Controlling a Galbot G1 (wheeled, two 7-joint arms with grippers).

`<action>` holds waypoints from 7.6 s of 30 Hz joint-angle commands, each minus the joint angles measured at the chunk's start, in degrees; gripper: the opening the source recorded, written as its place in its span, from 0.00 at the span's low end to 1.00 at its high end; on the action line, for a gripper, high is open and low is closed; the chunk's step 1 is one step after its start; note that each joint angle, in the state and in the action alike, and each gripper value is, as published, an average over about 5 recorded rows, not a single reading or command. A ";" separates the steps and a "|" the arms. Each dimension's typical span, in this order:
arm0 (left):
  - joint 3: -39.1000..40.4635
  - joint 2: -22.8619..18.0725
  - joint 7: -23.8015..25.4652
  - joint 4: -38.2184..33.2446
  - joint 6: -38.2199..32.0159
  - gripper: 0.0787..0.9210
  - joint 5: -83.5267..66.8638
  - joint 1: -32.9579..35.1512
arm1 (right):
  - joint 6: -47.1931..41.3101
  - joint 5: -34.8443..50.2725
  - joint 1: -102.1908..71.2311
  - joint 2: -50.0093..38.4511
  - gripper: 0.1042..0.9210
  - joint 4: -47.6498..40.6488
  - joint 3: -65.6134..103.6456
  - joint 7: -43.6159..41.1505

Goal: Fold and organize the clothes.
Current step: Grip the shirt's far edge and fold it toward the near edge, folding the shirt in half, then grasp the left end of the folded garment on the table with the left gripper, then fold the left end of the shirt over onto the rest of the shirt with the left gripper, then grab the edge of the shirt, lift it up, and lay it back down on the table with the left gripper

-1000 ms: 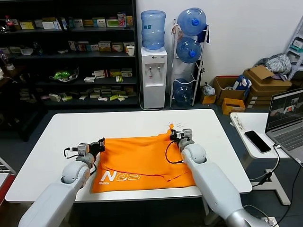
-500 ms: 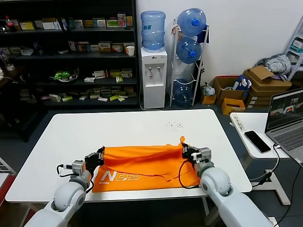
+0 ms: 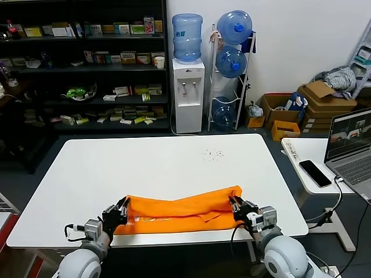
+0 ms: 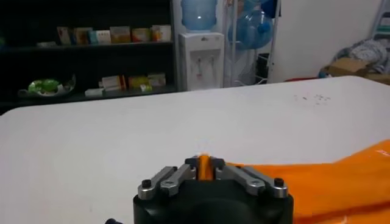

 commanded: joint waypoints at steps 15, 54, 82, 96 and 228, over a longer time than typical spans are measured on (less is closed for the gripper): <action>0.42 -4.23 2.34 12.25 1.58 0.79 -2.24 -3.55 | 3.19 -2.29 -11.54 1.64 0.84 4.49 12.10 -1.41; -12.21 5.58 -2.87 -1.32 1.90 0.06 0.05 3.44 | 3.42 -2.34 -7.11 4.15 0.88 2.73 8.84 -0.10; -2.32 7.79 -7.32 -14.47 9.74 0.06 -15.94 2.57 | 2.44 -3.74 -3.86 9.10 0.88 -1.41 4.76 1.22; 10.50 0.00 -12.06 -8.26 12.18 0.06 -16.57 -10.08 | 1.65 -4.30 -4.05 11.80 0.88 -1.84 4.12 1.97; 22.25 -10.13 -16.63 -3.98 9.97 0.11 -25.77 -20.22 | 14.67 -10.49 -2.23 13.25 0.88 -6.62 12.25 -10.88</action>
